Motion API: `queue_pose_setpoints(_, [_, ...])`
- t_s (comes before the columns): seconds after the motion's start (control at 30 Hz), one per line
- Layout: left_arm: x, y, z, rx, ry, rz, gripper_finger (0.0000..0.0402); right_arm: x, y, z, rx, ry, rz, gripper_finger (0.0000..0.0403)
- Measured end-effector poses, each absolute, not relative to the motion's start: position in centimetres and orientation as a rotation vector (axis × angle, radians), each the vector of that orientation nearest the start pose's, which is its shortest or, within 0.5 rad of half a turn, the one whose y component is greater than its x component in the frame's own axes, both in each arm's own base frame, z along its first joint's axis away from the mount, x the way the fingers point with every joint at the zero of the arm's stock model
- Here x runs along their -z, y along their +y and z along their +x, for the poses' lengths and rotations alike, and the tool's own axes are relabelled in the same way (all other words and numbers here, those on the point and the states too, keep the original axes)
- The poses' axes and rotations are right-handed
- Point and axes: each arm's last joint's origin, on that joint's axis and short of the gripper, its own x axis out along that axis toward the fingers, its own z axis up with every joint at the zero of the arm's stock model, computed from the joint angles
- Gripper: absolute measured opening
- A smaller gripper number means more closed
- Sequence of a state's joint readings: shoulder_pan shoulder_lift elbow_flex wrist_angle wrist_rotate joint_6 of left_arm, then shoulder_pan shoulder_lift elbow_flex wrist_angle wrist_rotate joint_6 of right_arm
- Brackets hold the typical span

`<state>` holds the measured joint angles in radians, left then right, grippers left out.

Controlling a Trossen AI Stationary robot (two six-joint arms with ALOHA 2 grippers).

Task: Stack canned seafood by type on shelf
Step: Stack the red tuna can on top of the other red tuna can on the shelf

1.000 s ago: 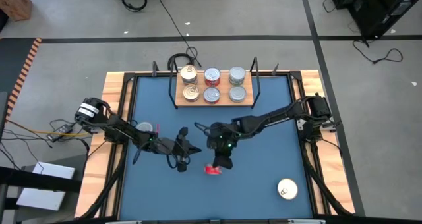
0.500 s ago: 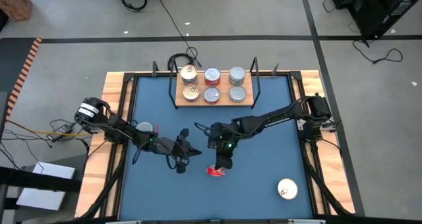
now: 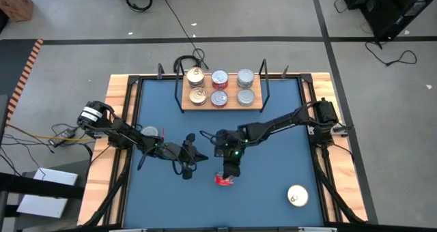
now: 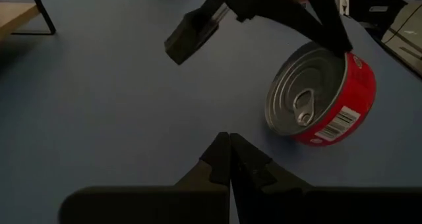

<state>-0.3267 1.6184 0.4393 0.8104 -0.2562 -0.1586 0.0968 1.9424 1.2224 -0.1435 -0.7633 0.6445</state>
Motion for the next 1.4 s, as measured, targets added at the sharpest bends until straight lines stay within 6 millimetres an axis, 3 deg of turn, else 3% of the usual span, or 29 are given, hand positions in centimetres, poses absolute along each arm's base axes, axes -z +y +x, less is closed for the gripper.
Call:
queue_pose_setpoints(0.47, [-12.9,-8.0,25.9,0.041,0.357,-0.054,0.0005,-17.0,4.7,39.1,-0.495,1.059,0.775,0.0018])
queue_pose_setpoints(0.7, [-12.9,-8.0,25.9,0.041,0.358,-0.054,0.0005,-17.2,4.6,39.3,-0.446,1.034,0.728,0.0089])
queue_pose_setpoints(1.07, [-13.0,-8.0,25.9,0.041,0.353,-0.054,0.0005,-20.5,4.7,39.2,-0.353,0.987,0.573,0.0216])
queue_pose_setpoints(1.23, [-13.0,-8.0,25.9,0.041,0.352,-0.051,0.0005,-22.0,6.9,38.8,-0.281,0.994,0.336,0.0259])
queue_pose_setpoints(1.4, [-13.0,-8.0,25.9,0.036,0.352,-0.048,0.0005,-22.0,9.4,38.1,-0.146,1.005,0.163,0.0297])
